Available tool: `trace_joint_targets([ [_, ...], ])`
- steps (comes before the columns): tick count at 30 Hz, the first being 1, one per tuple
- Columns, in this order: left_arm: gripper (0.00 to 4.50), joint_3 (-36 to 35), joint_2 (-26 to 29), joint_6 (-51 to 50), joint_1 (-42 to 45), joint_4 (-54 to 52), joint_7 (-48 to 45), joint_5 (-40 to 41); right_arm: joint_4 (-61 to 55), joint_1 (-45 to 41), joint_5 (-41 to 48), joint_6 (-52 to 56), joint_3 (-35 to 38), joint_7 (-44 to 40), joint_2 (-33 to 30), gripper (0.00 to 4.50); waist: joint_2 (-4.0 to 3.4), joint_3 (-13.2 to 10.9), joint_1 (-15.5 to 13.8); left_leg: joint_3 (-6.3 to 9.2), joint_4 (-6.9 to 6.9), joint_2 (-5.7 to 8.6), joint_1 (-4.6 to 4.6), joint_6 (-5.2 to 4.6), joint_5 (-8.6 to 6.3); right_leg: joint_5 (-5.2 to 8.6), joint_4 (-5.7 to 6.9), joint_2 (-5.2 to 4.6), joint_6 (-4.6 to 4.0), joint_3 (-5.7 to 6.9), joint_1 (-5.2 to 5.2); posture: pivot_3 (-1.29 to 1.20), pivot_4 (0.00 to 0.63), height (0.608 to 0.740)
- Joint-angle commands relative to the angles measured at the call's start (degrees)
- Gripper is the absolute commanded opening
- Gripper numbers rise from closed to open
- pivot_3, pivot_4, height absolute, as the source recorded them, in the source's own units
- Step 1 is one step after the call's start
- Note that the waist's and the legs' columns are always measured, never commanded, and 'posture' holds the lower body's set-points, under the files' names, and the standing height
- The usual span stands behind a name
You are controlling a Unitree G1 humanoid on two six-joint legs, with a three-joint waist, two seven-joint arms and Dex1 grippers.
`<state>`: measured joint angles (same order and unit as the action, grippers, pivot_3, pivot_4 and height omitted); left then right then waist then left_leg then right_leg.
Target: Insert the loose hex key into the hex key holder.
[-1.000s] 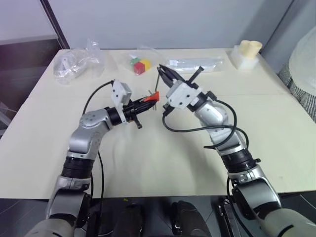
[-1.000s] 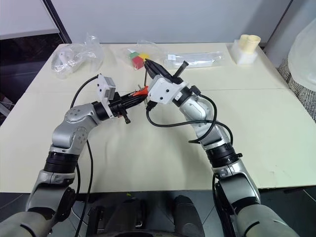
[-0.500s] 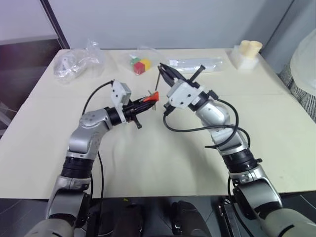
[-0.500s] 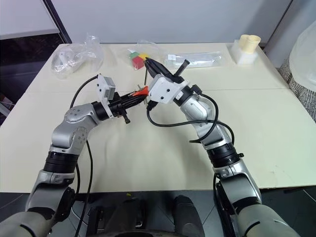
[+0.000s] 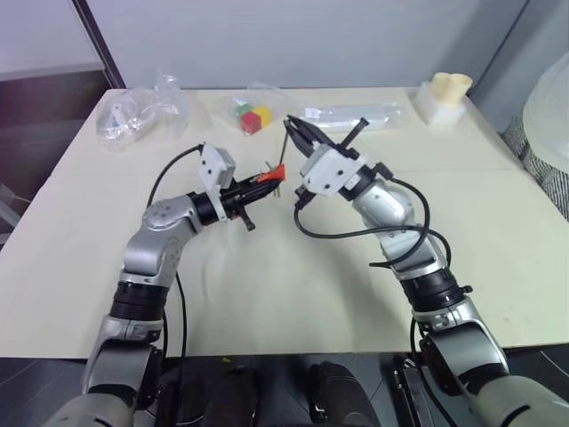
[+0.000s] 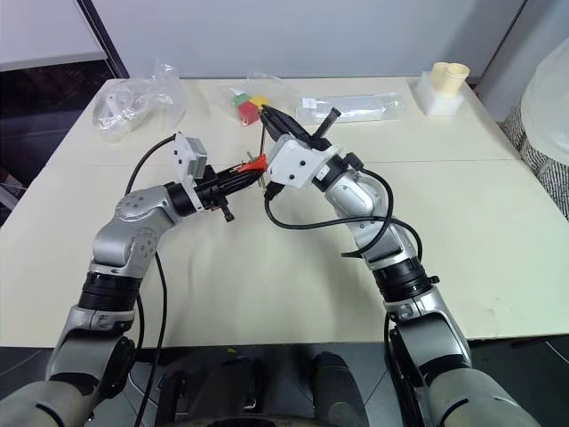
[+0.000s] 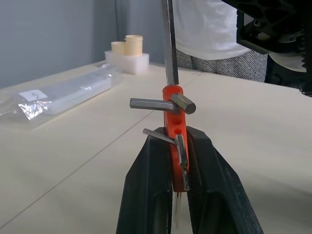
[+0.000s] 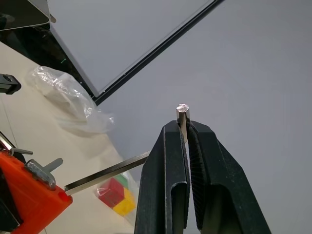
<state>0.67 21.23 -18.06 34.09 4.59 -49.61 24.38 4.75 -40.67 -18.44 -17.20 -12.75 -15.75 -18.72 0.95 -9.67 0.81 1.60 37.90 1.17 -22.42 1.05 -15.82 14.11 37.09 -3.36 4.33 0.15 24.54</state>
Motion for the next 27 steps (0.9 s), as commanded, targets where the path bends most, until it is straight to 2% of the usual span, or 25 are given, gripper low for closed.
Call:
trace_joint_targets([
  [1, 0.00, -1.68, 0.27, 0.48, 1.30, -1.60, 0.12, 1.00, -2.53, -0.25, 0.21, -0.39, 0.90, 0.14, 0.07, 0.01, 0.00, 0.00, 0.00, 0.00, 0.00, 0.00, 0.00, 0.00, 0.00, 0.00, 0.00, 0.00, 0.00, 0.00, 0.00, 0.00, 0.150, 0.740],
  [27, 0.00, -2.18, 0.32, -0.92, 0.90, -3.60, 0.08, 1.52, -2.27, -0.06, -1.52, -2.11, -0.07, -0.14, -0.48, 0.01, 0.00, 0.00, 0.00, 0.00, 0.00, 0.00, 0.00, 0.00, 0.00, 0.00, 0.00, 0.00, 0.00, 0.00, 0.00, 0.00, 0.150, 0.740],
])
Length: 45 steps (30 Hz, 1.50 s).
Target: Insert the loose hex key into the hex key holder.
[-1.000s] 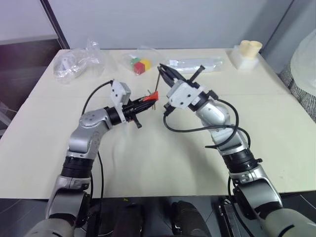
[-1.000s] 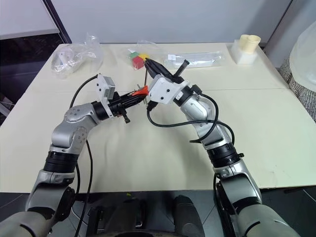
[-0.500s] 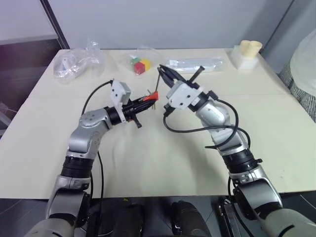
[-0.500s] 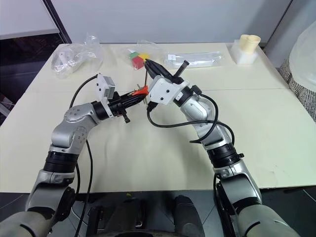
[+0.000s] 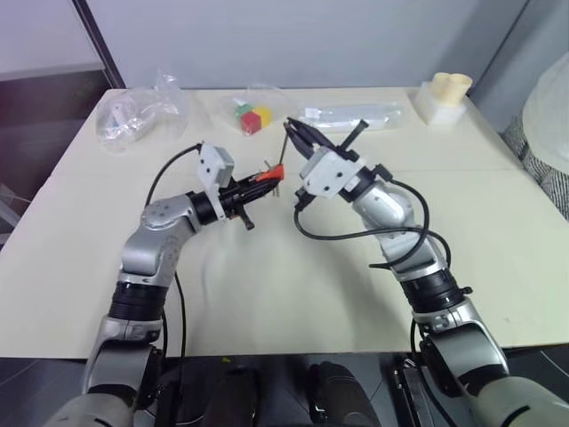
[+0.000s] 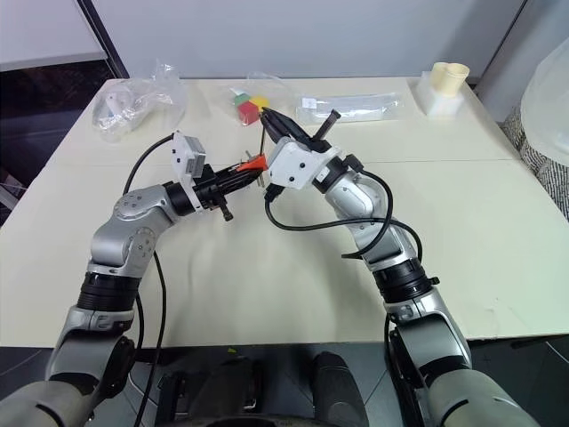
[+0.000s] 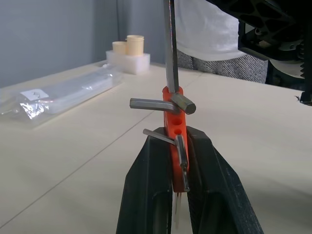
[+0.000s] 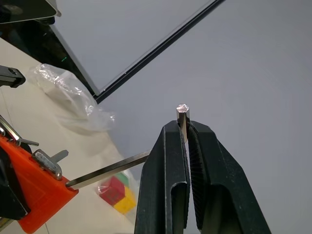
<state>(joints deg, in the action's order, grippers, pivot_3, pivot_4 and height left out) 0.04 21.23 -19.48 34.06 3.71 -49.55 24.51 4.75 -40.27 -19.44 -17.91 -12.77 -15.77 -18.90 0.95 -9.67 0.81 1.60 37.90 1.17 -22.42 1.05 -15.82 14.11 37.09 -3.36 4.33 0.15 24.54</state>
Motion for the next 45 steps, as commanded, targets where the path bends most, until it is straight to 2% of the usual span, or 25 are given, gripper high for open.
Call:
trace_joint_targets([
  [1, 0.00, -1.53, 0.32, 0.48, 0.91, -2.75, 0.00, 1.39, -2.43, -0.49, -0.72, -1.63, -0.19, -0.20, -0.36, 0.01, 0.00, 0.00, 0.01, 0.00, 0.00, 0.00, 0.00, 0.00, 0.00, 0.00, 0.00, 0.00, 0.00, 0.00, 0.00, 0.00, 0.150, 0.740],
  [45, 0.00, -1.04, 0.26, 0.53, 1.08, -2.24, -0.73, 0.93, -2.08, -1.47, -4.90, -5.09, -0.68, -1.94, -1.85, 0.01, 0.00, 0.00, 0.00, 0.00, 0.00, 0.00, 0.00, 0.00, 0.00, 0.00, 0.00, 0.00, 0.00, 0.00, 0.00, 0.00, 0.150, 0.740],
])
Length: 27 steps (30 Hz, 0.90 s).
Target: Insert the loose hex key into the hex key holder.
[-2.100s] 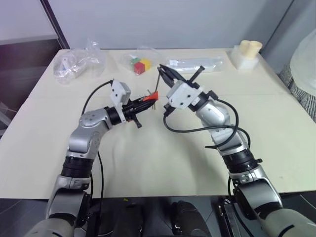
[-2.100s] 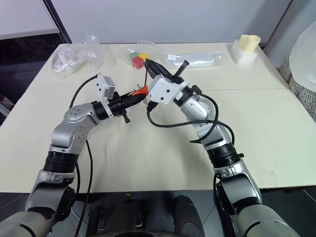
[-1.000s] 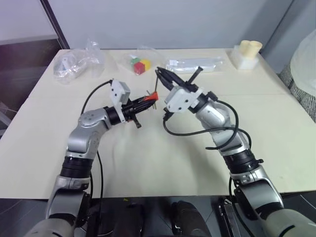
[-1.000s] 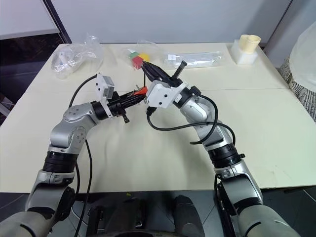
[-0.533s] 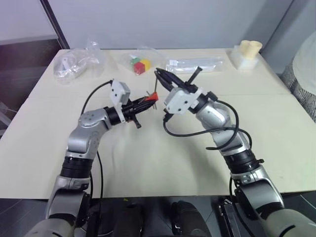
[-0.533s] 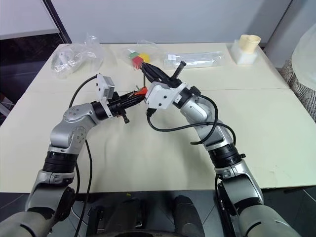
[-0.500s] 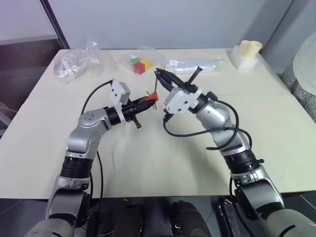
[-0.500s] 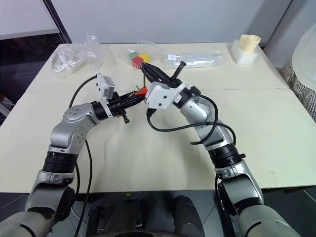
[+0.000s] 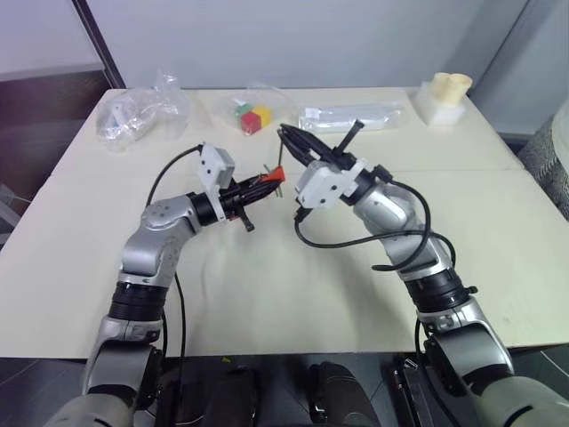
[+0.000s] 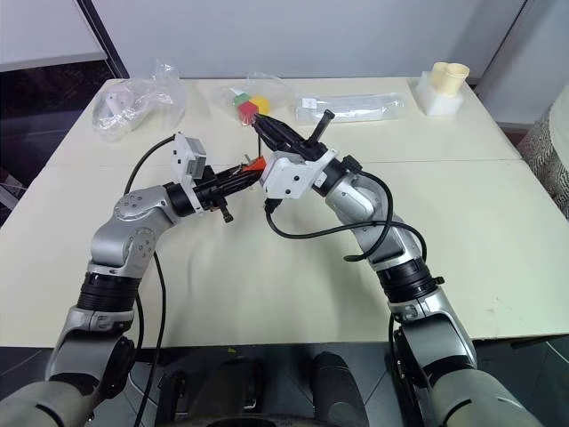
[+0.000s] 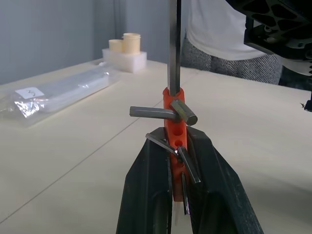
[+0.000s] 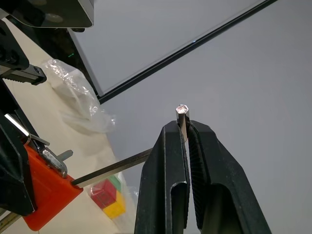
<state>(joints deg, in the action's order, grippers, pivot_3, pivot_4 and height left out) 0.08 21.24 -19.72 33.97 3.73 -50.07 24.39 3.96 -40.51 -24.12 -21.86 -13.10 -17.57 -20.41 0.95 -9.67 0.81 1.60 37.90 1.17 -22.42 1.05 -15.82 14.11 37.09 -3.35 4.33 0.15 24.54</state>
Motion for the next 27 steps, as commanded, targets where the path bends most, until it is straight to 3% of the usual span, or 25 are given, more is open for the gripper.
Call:
trace_joint_targets([
  [1, 0.00, -1.06, 0.27, 0.73, 1.15, -2.29, -0.24, 1.05, -1.28, -1.30, -0.27, -1.28, -0.42, -0.18, -0.42, 0.01, 0.00, 0.00, -0.01, 0.00, 0.00, 0.00, 0.00, 0.00, 0.00, 0.00, 0.00, 0.00, 0.00, 0.00, 0.00, 0.00, 0.150, 0.740],
  [27, 0.00, -1.09, 0.38, 0.28, 0.87, -2.44, -0.45, 1.02, -2.17, -1.24, 0.25, -3.38, -1.89, -3.29, -0.48, 0.01, 0.00, 0.00, 0.00, 0.00, 0.00, 0.00, 0.00, 0.00, 0.00, 0.00, 0.00, 0.00, 0.00, 0.00, 0.00, 0.00, 0.150, 0.740],
])
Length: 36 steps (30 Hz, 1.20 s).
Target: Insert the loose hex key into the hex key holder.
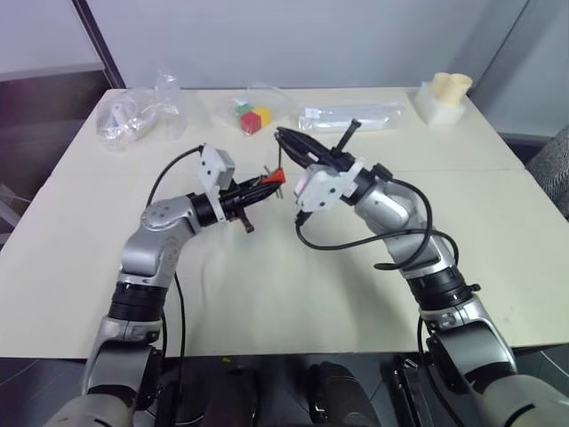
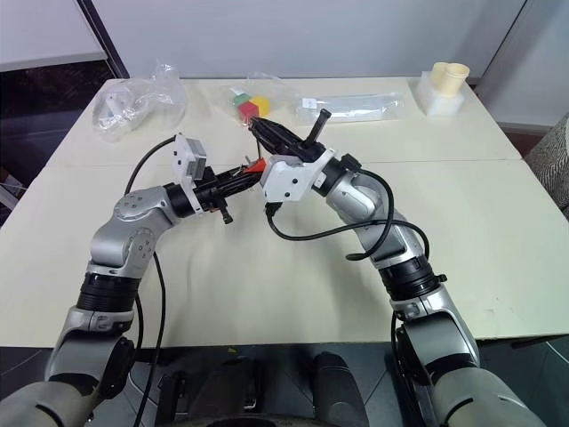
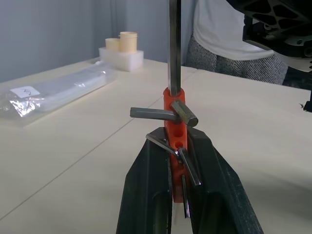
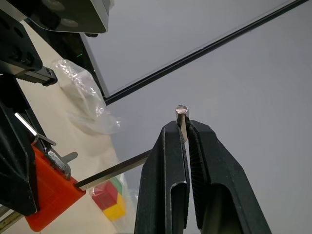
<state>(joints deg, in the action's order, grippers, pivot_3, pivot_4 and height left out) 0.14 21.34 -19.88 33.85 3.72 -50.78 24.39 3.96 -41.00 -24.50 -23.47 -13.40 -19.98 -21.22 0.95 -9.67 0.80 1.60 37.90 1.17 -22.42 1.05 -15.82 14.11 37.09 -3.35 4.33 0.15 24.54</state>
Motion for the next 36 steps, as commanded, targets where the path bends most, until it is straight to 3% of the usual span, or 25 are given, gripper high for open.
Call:
trace_joint_targets([
  [1, 0.00, -1.16, 0.30, 0.38, 0.98, -2.51, 0.25, 1.04, -2.30, -0.73, 0.67, -1.85, -1.63, -1.04, 0.32, 0.01, 0.00, 0.00, 0.00, 0.00, 0.00, 0.00, 0.00, 0.00, 0.00, 0.00, 0.00, 0.00, 0.00, 0.00, 0.00, 0.00, 0.150, 0.740],
  [16, 0.00, -1.16, 0.39, -0.07, 1.03, -2.58, -0.11, 0.95, -2.66, -0.41, 0.95, -2.24, -1.83, -1.99, 0.58, 0.01, 0.00, 0.00, -0.01, 0.00, 0.00, 0.00, 0.00, 0.00, 0.00, 0.00, 0.00, 0.00, 0.00, 0.00, 0.00, 0.00, 0.150, 0.740],
  [19, 0.00, -1.17, 0.37, -0.13, 1.06, -2.60, -0.05, 0.96, -2.48, -0.51, 0.78, -2.31, -1.84, -1.78, 0.64, 1.04, -0.01, 0.00, 0.03, 0.00, 0.00, 0.00, 0.01, 0.00, 0.00, 0.00, 0.00, 0.00, 0.00, 0.00, 0.00, 0.00, 0.150, 0.740],
  [22, 0.00, -1.12, 0.37, -0.23, 0.99, -2.84, 0.10, 1.02, -2.54, -0.56, 0.77, -2.41, -1.94, -1.56, 0.43, 2.44, -0.01, -0.01, 0.03, 0.00, 0.00, 0.00, 0.01, 0.00, 0.00, 0.00, 0.00, 0.01, 0.00, 0.00, 0.00, 0.00, 0.150, 0.740],
  [36, 0.00, -1.10, 0.47, -0.58, 0.91, -2.89, 0.19, 1.13, -3.74, 1.18, 2.63, 0.16, -0.87, -1.82, 0.40, 2.44, -0.01, 0.00, -0.04, 0.00, 0.00, 0.00, 0.01, 0.00, 0.00, 0.00, 0.00, 0.00, 0.00, 0.00, 0.00, 0.00, 0.150, 0.740],
])
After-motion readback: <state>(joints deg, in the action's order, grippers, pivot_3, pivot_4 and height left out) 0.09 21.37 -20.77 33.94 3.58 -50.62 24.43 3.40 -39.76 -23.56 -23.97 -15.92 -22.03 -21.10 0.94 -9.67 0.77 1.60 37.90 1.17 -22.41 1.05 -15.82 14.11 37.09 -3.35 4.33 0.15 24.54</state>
